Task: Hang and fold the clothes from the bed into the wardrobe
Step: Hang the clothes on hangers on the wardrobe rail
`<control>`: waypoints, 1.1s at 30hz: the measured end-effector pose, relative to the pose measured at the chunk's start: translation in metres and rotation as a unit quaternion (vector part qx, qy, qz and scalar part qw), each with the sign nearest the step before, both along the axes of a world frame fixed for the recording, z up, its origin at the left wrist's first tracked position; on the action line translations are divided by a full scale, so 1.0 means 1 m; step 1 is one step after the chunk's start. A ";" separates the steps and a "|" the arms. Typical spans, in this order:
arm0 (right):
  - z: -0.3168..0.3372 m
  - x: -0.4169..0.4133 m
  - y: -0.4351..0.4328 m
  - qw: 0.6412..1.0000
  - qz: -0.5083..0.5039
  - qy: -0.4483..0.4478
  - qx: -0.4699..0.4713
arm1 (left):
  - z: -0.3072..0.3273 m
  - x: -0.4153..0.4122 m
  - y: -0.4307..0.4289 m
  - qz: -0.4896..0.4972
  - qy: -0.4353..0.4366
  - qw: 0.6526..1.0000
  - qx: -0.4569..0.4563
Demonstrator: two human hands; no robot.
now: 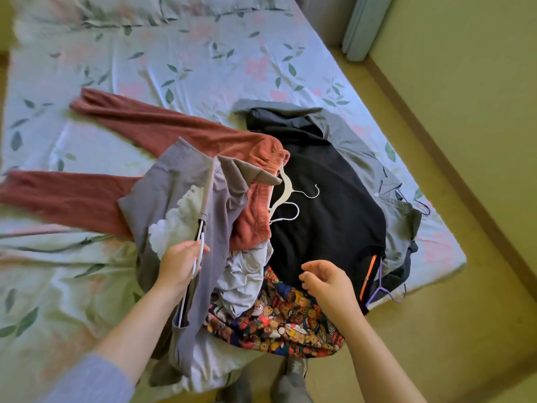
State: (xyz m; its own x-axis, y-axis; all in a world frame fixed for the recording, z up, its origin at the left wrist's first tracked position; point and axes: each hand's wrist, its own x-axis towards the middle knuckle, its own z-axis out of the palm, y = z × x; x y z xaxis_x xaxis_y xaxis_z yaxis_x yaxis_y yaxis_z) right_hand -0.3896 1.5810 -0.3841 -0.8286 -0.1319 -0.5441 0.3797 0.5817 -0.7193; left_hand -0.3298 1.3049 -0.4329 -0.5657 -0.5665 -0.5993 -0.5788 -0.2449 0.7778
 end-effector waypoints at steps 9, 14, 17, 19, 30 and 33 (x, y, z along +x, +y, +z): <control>-0.059 -0.057 -0.034 0.998 0.011 -0.054 0.008 | -0.022 -0.010 -0.007 0.054 -0.013 0.998 -0.004; -0.092 -0.106 -0.057 0.998 0.023 -0.057 0.006 | -0.038 -0.025 -0.007 0.091 -0.028 0.995 0.002; -0.115 -0.130 -0.073 0.998 0.014 -0.056 0.005 | -0.044 -0.033 -0.008 0.115 -0.029 0.993 0.026; -0.131 -0.142 -0.082 0.998 0.008 -0.068 0.015 | -0.046 -0.038 -0.008 0.130 -0.027 0.990 0.042; -0.171 -0.177 -0.130 0.970 -0.129 -0.180 -0.101 | -0.037 -0.058 -0.011 0.131 -0.032 0.988 0.072; -0.170 -0.185 -0.135 0.933 -0.195 -0.251 -0.170 | -0.038 -0.060 -0.009 0.128 -0.032 0.989 0.061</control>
